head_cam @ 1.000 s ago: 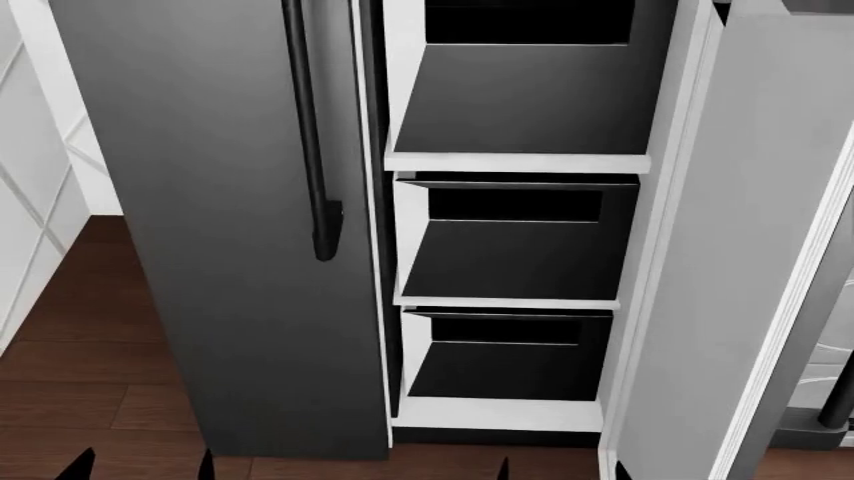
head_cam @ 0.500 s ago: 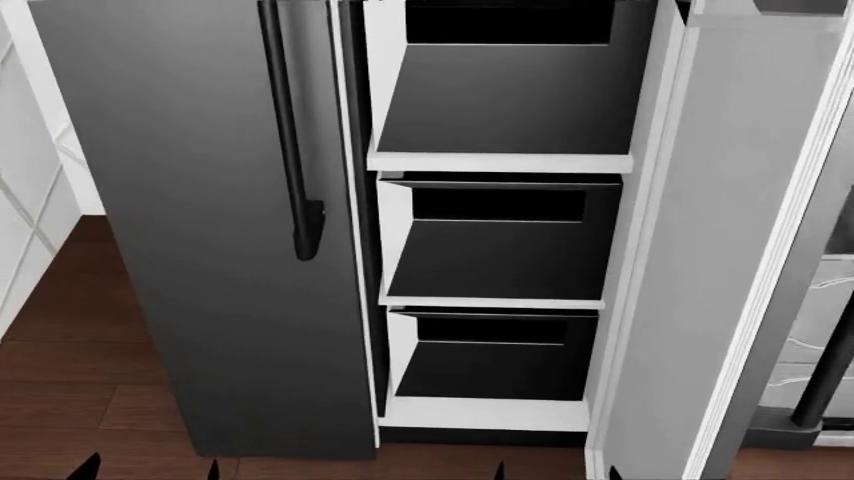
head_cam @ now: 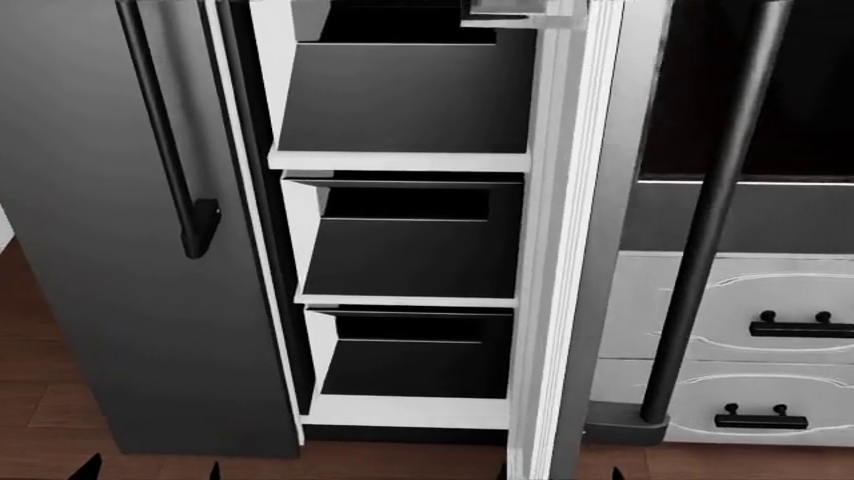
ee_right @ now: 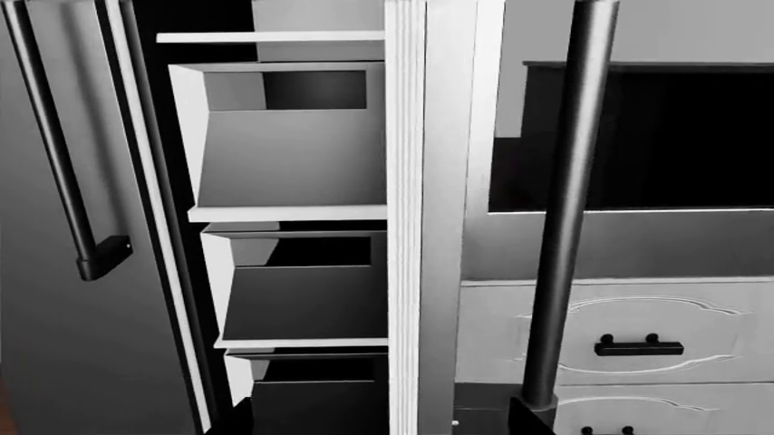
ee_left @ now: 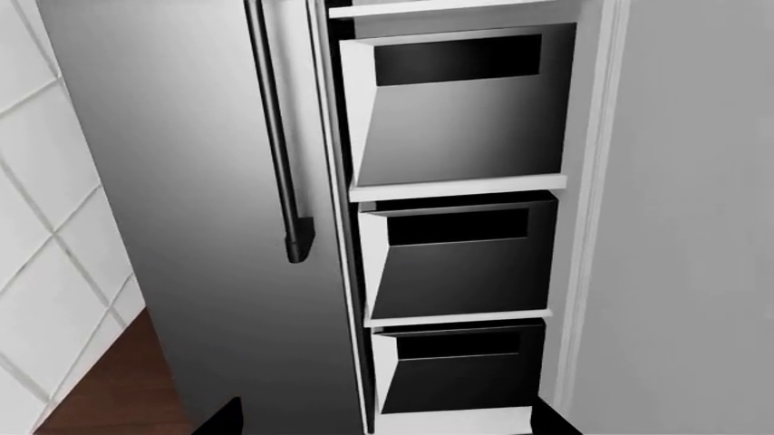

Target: Close the fridge door

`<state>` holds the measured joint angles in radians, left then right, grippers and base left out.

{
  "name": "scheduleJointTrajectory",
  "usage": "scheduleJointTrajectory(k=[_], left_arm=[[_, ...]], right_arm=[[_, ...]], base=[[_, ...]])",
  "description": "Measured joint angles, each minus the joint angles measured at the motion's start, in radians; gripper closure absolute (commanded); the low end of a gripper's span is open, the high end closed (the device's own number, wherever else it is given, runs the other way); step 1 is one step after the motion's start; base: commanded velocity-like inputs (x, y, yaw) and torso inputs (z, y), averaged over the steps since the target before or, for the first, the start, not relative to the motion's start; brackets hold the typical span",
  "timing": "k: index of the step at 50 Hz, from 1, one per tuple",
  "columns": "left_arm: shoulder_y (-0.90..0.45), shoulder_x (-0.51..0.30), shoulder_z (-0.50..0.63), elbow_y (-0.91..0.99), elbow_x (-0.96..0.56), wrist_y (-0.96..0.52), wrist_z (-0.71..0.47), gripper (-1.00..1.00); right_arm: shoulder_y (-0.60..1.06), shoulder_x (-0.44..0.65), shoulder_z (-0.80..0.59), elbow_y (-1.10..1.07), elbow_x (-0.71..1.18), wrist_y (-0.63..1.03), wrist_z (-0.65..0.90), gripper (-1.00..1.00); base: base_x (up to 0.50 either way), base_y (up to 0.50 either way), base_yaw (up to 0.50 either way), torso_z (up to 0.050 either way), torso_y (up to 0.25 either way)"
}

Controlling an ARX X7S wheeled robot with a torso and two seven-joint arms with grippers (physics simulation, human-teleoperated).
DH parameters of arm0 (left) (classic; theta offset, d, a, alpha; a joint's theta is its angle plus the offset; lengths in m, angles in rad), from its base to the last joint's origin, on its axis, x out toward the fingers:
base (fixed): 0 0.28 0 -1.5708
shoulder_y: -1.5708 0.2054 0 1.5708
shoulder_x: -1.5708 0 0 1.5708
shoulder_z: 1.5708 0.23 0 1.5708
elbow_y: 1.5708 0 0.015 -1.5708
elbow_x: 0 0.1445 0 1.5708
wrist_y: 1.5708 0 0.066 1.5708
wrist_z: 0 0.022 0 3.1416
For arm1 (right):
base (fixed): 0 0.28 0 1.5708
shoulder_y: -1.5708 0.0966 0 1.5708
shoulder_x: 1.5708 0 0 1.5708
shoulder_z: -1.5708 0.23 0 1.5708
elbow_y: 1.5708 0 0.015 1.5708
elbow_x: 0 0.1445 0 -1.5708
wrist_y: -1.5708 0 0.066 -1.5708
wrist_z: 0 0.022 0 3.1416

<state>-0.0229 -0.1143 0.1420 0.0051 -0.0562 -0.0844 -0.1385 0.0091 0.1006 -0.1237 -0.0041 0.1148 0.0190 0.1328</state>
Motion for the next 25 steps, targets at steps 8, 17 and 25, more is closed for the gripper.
scheduleJointTrajectory(k=[8, 17, 25], left_arm=[[-0.002, -0.009, 0.010, -0.001, -0.009, 0.001, -0.010, -1.00], [-0.002, -0.017, 0.019, 0.000, -0.018, 0.001, -0.020, -1.00], [-0.002, -0.025, 0.027, 0.002, -0.025, 0.001, -0.028, -1.00]], right_arm=[[0.001, 0.009, -0.010, 0.001, 0.010, -0.002, 0.011, -1.00], [0.001, 0.018, -0.022, 0.000, 0.020, -0.003, 0.023, -1.00], [0.001, 0.025, -0.031, -0.002, 0.028, -0.004, 0.033, -1.00]], base=[[0.00, -0.50, 0.00, 0.000, 0.000], [0.00, -0.50, 0.00, 0.000, 0.000], [0.00, -0.50, 0.00, 0.000, 0.000]])
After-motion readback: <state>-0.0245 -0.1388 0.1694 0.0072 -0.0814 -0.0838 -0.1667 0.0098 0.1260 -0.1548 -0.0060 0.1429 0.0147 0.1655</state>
